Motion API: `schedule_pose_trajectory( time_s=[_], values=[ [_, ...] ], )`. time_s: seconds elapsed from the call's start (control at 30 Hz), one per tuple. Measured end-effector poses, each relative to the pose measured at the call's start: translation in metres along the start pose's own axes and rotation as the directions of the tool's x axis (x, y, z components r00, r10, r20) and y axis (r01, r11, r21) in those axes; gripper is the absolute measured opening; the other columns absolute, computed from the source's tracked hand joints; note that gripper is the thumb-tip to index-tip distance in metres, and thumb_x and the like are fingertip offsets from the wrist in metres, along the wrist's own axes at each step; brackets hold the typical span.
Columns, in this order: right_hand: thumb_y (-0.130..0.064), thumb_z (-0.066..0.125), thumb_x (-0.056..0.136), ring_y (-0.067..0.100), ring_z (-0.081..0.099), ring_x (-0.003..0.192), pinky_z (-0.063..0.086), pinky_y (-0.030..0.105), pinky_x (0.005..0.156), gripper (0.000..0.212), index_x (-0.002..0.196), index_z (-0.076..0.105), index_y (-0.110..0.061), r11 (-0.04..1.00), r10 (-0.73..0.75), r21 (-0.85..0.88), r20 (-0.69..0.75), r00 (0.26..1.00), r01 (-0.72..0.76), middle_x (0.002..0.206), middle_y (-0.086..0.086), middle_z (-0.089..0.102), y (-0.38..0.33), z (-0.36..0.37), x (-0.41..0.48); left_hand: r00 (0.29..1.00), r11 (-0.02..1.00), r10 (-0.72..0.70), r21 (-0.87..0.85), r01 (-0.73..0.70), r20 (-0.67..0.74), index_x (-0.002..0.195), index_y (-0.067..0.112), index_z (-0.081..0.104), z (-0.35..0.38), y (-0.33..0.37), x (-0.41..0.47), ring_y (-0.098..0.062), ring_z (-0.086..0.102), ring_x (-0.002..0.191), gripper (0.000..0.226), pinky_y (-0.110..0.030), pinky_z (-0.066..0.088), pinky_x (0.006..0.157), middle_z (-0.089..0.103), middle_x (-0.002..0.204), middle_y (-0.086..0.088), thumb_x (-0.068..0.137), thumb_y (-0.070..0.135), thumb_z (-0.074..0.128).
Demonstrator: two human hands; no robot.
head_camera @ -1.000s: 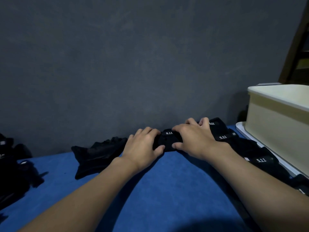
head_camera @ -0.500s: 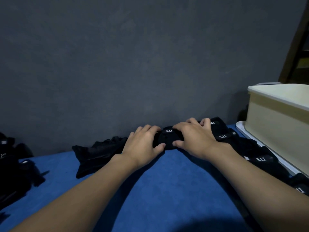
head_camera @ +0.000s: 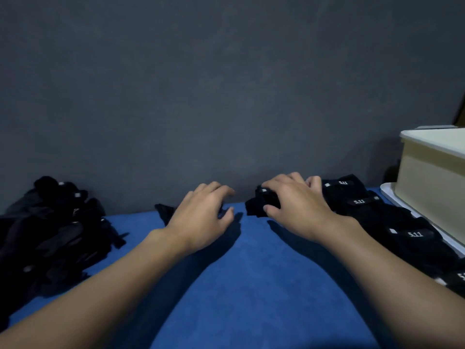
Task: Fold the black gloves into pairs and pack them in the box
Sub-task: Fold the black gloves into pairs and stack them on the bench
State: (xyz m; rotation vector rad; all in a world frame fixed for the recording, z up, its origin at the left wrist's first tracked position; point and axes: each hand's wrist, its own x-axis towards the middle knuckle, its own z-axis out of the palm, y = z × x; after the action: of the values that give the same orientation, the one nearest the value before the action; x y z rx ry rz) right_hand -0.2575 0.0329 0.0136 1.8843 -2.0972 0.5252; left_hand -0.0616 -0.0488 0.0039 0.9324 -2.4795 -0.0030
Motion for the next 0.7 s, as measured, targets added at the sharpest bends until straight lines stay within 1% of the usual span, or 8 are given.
schedule_pose_trajectory(
  time_s=[0.07, 0.13, 0.23, 0.33, 0.43, 0.53, 0.63, 0.7],
  values=[
    [-0.039, 0.053, 0.094, 0.012, 0.036, 0.124, 0.022, 0.036, 0.095, 0.045, 0.138, 0.046, -0.032, 0.995, -0.052, 0.086, 0.059, 0.997, 0.047, 0.133, -0.013, 0.051, -0.022, 0.004, -0.002, 1.0, 1.0, -0.014, 0.021, 0.014, 0.006, 0.115, 0.027, 0.061, -0.014, -0.017, -0.023, -0.018, 0.051, 0.102, 0.022, -0.035, 0.043, 0.09, 0.057, 0.106, 0.011, 0.094, 0.03, 0.053],
    [-0.038, 0.054, 0.094, 0.013, 0.037, 0.128, 0.022, 0.038, 0.102, 0.046, 0.139, 0.046, -0.032, 0.981, -0.11, 0.176, 0.133, 0.985, 0.086, 0.135, -0.012, 0.05, -0.046, 0.01, -0.005, 0.999, 0.999, -0.04, 0.025, 0.039, 0.01, 0.109, 0.027, 0.063, -0.025, -0.034, -0.045, -0.016, 0.052, 0.098, 0.019, -0.033, 0.044, 0.087, 0.056, 0.1, 0.013, 0.093, 0.026, 0.054],
    [-0.037, 0.056, 0.094, 0.013, 0.037, 0.132, 0.025, 0.038, 0.107, 0.046, 0.139, 0.047, -0.032, 0.951, -0.185, 0.284, 0.209, 0.96, 0.121, 0.143, -0.011, 0.045, -0.072, 0.019, -0.01, 0.995, 0.996, -0.094, 0.01, 0.093, 0.02, 0.115, 0.027, 0.063, -0.033, -0.053, -0.072, -0.014, 0.052, 0.1, 0.024, -0.033, 0.045, 0.091, 0.055, 0.108, 0.012, 0.093, 0.024, 0.055],
    [-0.037, 0.057, 0.094, 0.011, 0.032, 0.14, 0.026, 0.041, 0.114, 0.048, 0.141, 0.046, -0.035, 0.925, -0.228, 0.363, 0.294, 0.928, 0.112, 0.153, -0.011, 0.032, -0.086, 0.026, -0.016, 0.987, 0.99, -0.13, -0.038, 0.134, 0.094, 0.131, 0.03, 0.056, -0.029, -0.061, -0.09, -0.016, 0.052, 0.112, 0.041, -0.037, 0.043, 0.099, 0.053, 0.122, 0.009, 0.092, 0.02, 0.052],
    [-0.038, 0.054, 0.096, 0.012, 0.027, 0.143, 0.022, 0.039, 0.116, 0.049, 0.144, 0.042, -0.035, 0.94, -0.243, 0.315, 0.364, 0.899, 0.127, 0.158, -0.011, 0.026, -0.095, 0.031, -0.02, 0.973, 0.984, -0.164, -0.046, 0.174, 0.165, 0.143, 0.033, 0.045, -0.023, -0.062, -0.097, -0.017, 0.049, 0.119, 0.053, -0.034, 0.04, 0.104, 0.051, 0.127, 0.005, 0.093, 0.019, 0.049],
    [-0.038, 0.049, 0.098, 0.011, 0.029, 0.142, 0.022, 0.038, 0.113, 0.049, 0.146, 0.042, -0.029, 0.954, -0.243, 0.259, 0.363, 0.899, 0.153, 0.155, -0.013, 0.03, -0.099, 0.031, -0.022, 0.963, 0.976, -0.195, -0.057, 0.209, 0.185, 0.146, 0.033, 0.043, -0.021, -0.065, -0.096, -0.019, 0.049, 0.118, 0.053, -0.03, 0.039, 0.103, 0.05, 0.122, 0.001, 0.095, 0.018, 0.047],
    [-0.036, 0.047, 0.099, 0.011, 0.034, 0.138, 0.025, 0.035, 0.113, 0.047, 0.144, 0.046, -0.022, 0.954, -0.252, 0.247, 0.364, 0.897, 0.168, 0.152, -0.014, 0.034, -0.1, 0.031, -0.023, 0.947, 0.969, -0.225, -0.05, 0.243, 0.23, 0.148, 0.027, 0.041, -0.018, -0.066, -0.096, -0.019, 0.048, 0.122, 0.052, -0.035, 0.038, 0.107, 0.048, 0.13, 0.003, 0.097, 0.02, 0.045],
    [-0.035, 0.047, 0.099, 0.013, 0.04, 0.134, 0.029, 0.037, 0.113, 0.044, 0.141, 0.049, -0.019, 0.954, -0.251, 0.25, 0.365, 0.897, 0.166, 0.149, -0.014, 0.036, -0.1, 0.03, -0.023, 0.948, 0.966, -0.232, -0.06, 0.251, 0.219, 0.146, 0.019, 0.045, -0.02, -0.066, -0.098, -0.018, 0.048, 0.123, 0.049, -0.036, 0.038, 0.108, 0.049, 0.13, 0.006, 0.097, 0.02, 0.044]
  ],
)
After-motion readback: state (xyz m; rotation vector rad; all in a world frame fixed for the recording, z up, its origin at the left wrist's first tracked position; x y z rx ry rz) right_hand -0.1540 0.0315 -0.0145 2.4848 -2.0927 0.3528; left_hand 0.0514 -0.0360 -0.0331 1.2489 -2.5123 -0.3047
